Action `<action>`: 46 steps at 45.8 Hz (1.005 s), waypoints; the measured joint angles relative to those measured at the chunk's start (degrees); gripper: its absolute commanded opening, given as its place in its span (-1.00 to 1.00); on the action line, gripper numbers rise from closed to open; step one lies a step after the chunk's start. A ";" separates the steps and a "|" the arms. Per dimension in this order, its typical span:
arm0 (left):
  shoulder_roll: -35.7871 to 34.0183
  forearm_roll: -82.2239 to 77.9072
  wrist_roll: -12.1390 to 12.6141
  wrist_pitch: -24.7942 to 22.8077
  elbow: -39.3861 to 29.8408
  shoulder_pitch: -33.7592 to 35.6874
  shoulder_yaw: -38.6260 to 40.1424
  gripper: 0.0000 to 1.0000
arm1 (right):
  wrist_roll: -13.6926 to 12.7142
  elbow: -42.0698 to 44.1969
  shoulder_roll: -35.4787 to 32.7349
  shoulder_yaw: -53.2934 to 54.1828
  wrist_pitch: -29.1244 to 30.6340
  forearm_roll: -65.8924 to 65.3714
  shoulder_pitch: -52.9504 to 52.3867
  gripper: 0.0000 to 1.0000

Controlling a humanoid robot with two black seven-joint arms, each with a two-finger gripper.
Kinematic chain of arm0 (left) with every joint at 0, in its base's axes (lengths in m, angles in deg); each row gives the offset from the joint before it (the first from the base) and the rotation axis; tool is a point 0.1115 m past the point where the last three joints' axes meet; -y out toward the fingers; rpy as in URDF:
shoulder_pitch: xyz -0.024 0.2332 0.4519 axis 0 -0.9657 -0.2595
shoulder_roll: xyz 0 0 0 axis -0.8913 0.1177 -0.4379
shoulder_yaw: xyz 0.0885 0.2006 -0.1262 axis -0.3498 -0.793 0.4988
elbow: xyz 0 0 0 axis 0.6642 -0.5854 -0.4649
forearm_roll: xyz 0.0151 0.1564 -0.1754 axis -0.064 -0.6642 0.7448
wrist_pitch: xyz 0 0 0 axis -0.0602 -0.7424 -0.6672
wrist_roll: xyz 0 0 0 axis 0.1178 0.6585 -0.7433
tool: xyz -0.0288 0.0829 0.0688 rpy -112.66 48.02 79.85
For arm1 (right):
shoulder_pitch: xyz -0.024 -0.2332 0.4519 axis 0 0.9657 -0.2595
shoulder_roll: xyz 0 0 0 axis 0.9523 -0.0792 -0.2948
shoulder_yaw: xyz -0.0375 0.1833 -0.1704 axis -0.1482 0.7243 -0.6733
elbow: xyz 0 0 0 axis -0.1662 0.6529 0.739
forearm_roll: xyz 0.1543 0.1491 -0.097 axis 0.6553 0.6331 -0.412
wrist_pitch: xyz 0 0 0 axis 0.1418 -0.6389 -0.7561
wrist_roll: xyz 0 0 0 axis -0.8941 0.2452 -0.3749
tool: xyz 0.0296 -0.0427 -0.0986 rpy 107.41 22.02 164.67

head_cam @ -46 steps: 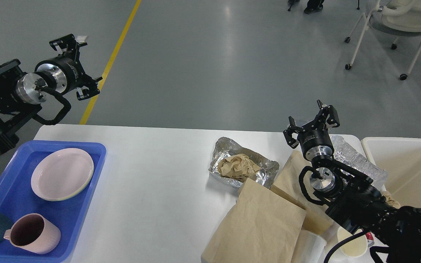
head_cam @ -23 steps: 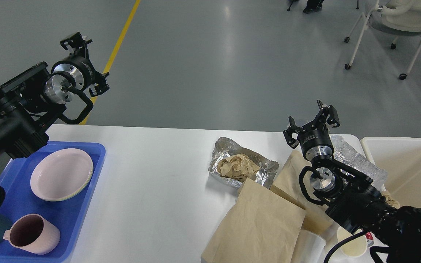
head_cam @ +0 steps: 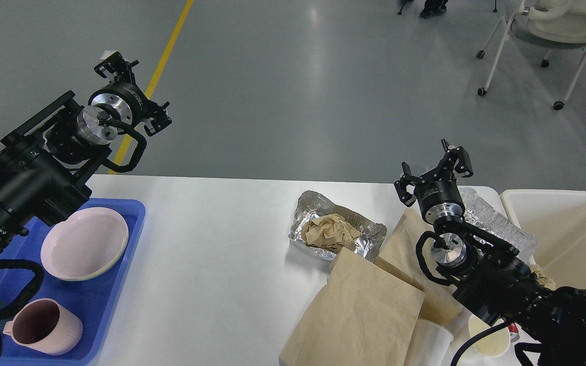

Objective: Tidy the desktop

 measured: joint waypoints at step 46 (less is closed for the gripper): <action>1.73 -0.18 0.00 0.04 0.12 -4.32 -0.48 0.94 | 0.00 -0.07 0.00 0.00 0.00 0.00 -0.08 1.00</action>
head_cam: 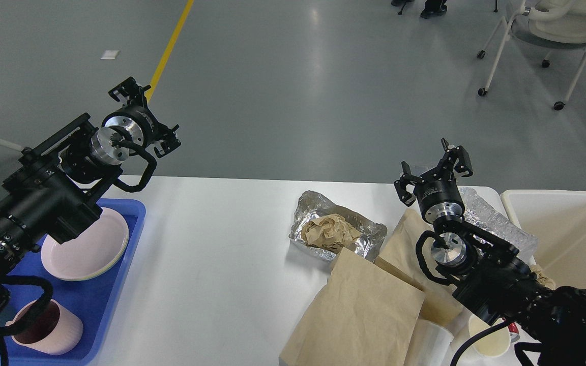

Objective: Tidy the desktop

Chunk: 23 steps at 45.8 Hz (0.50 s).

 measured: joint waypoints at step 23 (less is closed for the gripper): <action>2.64 -0.01 -0.47 -0.70 1.28 -8.85 2.09 0.94 | 0.00 0.03 0.00 0.00 0.00 0.00 0.00 1.00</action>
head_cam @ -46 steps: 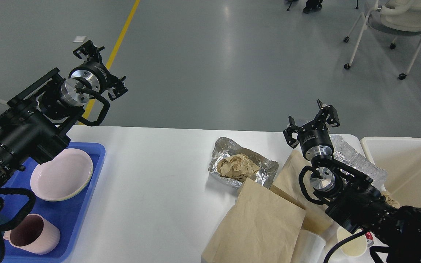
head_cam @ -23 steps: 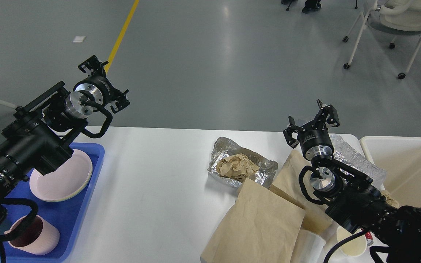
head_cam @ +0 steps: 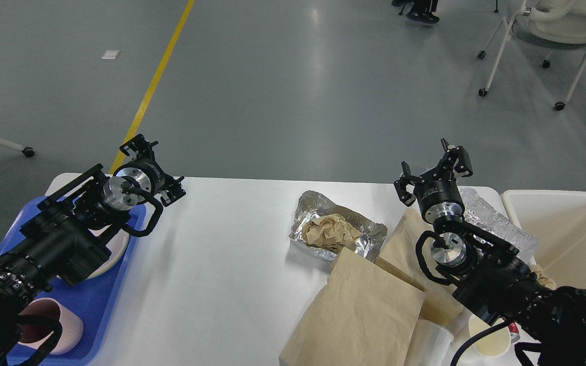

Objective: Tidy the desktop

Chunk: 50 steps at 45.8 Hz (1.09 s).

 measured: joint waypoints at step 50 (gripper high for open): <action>6.01 -11.62 -32.22 -27.40 13.08 -6.64 12.17 0.94 | 0.00 -0.02 0.00 0.00 0.00 0.00 0.00 1.00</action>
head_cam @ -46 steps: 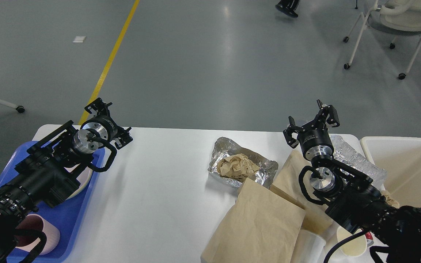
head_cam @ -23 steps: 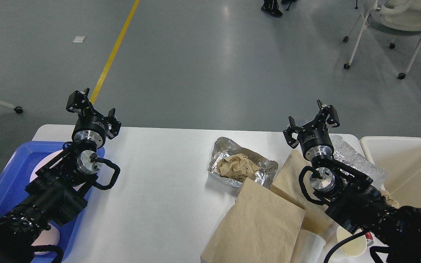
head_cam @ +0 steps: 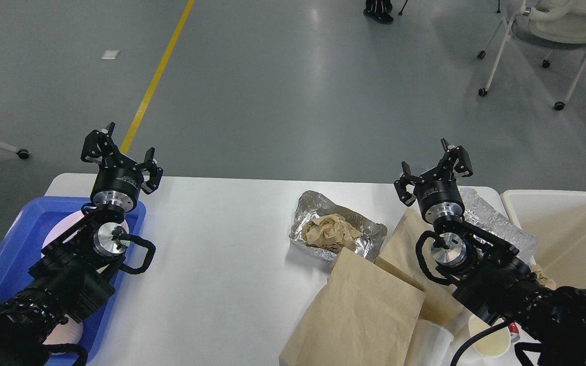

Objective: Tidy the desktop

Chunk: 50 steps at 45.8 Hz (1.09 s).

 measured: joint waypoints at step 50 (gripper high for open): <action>0.00 -0.08 0.00 -0.04 -0.08 0.00 -0.19 0.94 | 0.00 0.07 0.00 0.01 -0.01 0.00 0.08 1.00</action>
